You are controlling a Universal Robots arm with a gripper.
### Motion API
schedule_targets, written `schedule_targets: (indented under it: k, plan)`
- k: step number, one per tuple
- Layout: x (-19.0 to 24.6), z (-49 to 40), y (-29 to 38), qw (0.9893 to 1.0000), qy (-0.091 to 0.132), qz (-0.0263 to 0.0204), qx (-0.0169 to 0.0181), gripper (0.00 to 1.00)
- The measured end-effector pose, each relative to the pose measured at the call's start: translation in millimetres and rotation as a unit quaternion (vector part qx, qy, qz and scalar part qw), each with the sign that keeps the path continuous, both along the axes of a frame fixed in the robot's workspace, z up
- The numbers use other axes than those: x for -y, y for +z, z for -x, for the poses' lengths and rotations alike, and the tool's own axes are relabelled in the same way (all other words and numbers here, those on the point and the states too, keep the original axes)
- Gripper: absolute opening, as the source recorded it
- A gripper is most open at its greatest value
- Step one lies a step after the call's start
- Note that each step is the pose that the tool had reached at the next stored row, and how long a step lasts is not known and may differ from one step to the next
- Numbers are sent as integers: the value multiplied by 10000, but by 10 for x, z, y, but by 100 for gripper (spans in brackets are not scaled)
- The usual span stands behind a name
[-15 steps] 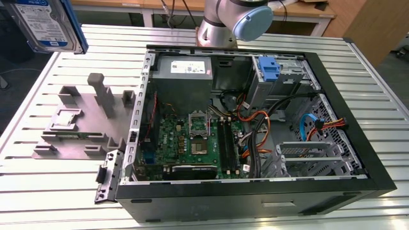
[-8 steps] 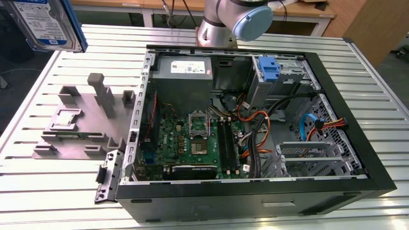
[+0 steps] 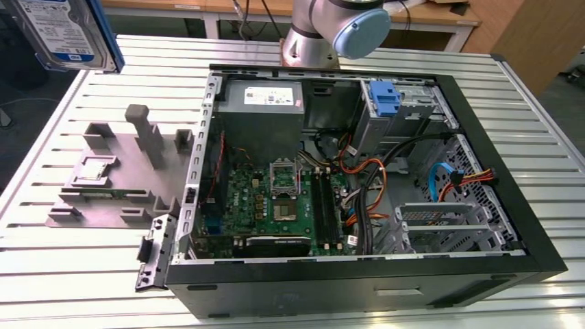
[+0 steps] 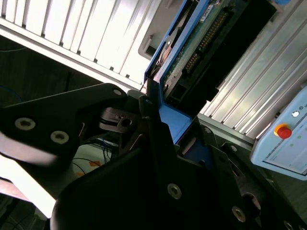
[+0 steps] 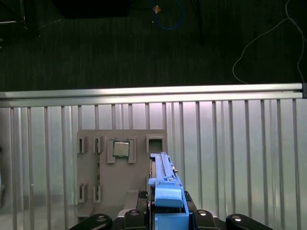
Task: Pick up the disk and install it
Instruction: 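Pick up the disk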
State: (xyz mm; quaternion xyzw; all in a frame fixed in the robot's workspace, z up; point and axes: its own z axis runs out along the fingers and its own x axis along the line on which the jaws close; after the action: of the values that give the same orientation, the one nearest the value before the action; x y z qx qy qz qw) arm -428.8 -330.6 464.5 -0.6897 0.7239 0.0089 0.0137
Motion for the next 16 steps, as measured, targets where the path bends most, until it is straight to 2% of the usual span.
schedule_targets:
  k: [10, 16]
  plan:
    - [1, 0, 23, 10000, 0, 0, -1, 37]
    - [23, 0, 22, 10000, 0, 0, 0, 37]
